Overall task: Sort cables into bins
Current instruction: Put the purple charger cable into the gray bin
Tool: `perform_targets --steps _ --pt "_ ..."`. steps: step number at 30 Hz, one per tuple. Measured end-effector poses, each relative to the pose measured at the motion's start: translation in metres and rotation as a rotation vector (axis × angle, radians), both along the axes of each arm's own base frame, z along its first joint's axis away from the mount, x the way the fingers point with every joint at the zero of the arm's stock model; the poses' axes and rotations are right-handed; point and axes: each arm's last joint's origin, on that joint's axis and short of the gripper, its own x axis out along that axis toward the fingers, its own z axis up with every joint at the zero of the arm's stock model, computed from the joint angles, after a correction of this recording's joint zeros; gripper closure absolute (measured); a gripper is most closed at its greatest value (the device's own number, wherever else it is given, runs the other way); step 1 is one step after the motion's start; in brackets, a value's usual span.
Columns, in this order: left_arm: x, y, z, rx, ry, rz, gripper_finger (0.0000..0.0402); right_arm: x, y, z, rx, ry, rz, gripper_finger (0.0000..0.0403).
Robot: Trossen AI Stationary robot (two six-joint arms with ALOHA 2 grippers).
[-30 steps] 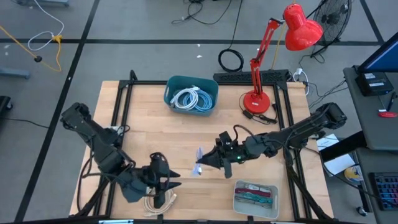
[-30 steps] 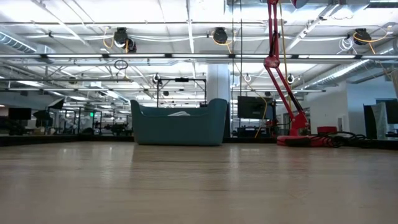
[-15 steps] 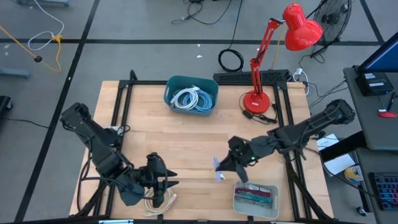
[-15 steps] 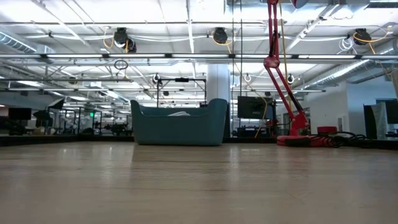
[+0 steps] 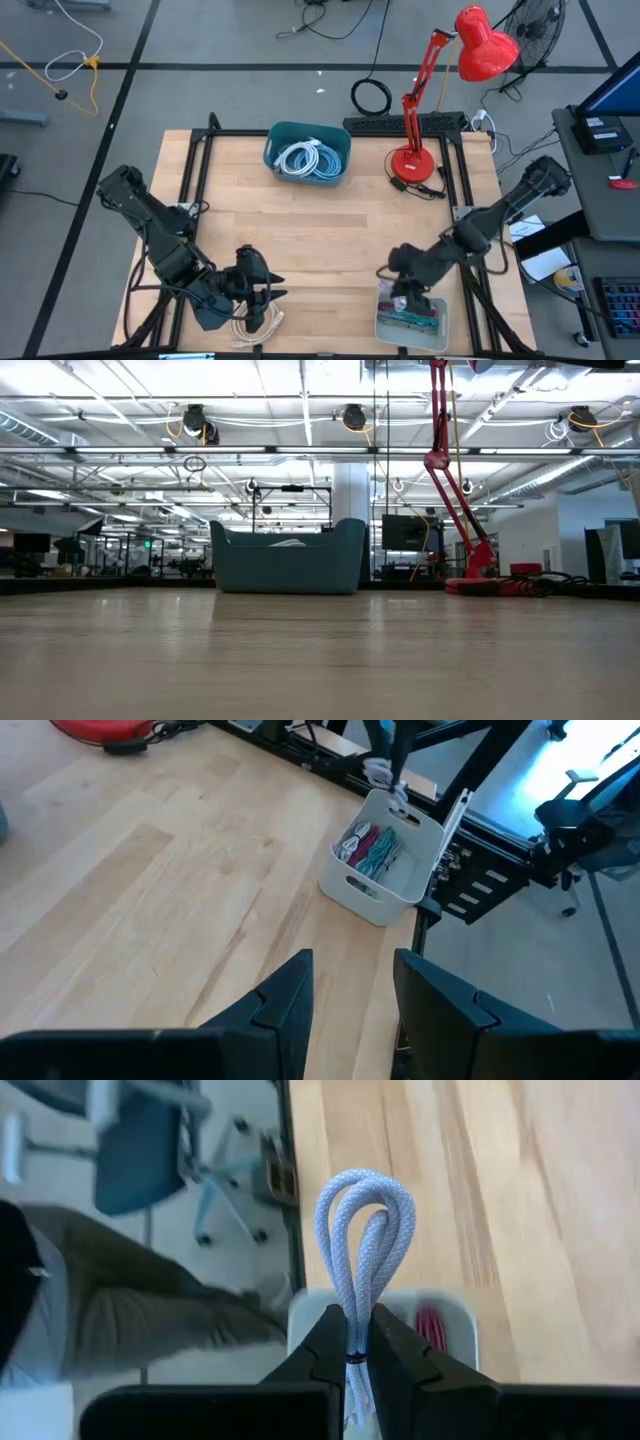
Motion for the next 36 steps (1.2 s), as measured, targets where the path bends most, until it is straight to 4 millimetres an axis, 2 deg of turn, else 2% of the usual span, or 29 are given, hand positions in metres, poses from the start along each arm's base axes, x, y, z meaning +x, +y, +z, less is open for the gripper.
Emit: perform_targets --steps 5,11,26,36 --pt "-0.001 0.001 -0.002 -0.001 0.021 0.012 0.0259 -0.016 0.016 -0.008 -0.024 0.095 0.044 0.0389" --pt "-0.001 0.002 -0.003 0.008 0.029 0.014 0.0259 -0.026 0.033 -0.026 -0.062 0.259 0.118 0.0389" --pt "0.001 0.01 -0.005 0.02 0.06 0.045 0.0259 -0.018 0.059 -0.085 -0.227 0.501 0.282 0.0389" --pt "0.0 0.009 -0.006 0.007 0.063 0.051 0.0259 -0.016 0.066 -0.103 -0.285 0.54 0.328 0.0389"
